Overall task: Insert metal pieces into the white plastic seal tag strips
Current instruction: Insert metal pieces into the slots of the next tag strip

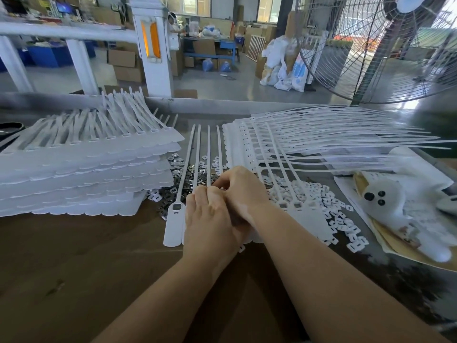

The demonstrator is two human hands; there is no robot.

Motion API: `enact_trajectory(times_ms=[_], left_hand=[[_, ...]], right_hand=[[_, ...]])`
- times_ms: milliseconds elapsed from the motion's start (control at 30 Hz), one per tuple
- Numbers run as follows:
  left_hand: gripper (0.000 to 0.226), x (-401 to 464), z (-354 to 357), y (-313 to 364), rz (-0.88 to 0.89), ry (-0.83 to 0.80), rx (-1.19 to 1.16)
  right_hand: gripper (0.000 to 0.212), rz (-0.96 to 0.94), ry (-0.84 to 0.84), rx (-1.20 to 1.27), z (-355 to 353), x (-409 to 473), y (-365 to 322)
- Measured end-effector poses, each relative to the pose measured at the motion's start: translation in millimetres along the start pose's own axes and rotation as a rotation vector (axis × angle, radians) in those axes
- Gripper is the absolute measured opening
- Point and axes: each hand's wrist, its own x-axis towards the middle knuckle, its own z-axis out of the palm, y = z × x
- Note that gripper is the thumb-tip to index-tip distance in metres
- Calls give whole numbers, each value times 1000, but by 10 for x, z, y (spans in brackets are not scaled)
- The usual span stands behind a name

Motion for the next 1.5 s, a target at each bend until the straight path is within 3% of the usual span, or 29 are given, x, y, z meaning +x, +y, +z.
enact_trajectory(times_ms=[267,400,500,700,1033,1300,1500], left_hand=[[44,-7,-25,16,-9,3,-42],[50,-6,-9,14,-21,31,-40],[49,-5,5,3,-29,22,-21],[43,-4,-31,1,-40,-39,-32],[10,102,-142,35,-195,-82,-287],[12,189,-193,72,-291,-167,-538],[12,216,-236,95,-283,-190,-578]], right_hand=[[8,-21,23,85,9,17,35],[27,14,97,307,-31,20,79],[13,33,147,414,-71,22,135],[17,-29,80,390,-211,-58,195],[16,-150,-45,355,-359,-303,314],[14,-168,-61,472,-412,-400,418],[14,-133,-23,581,-406,-419,433]])
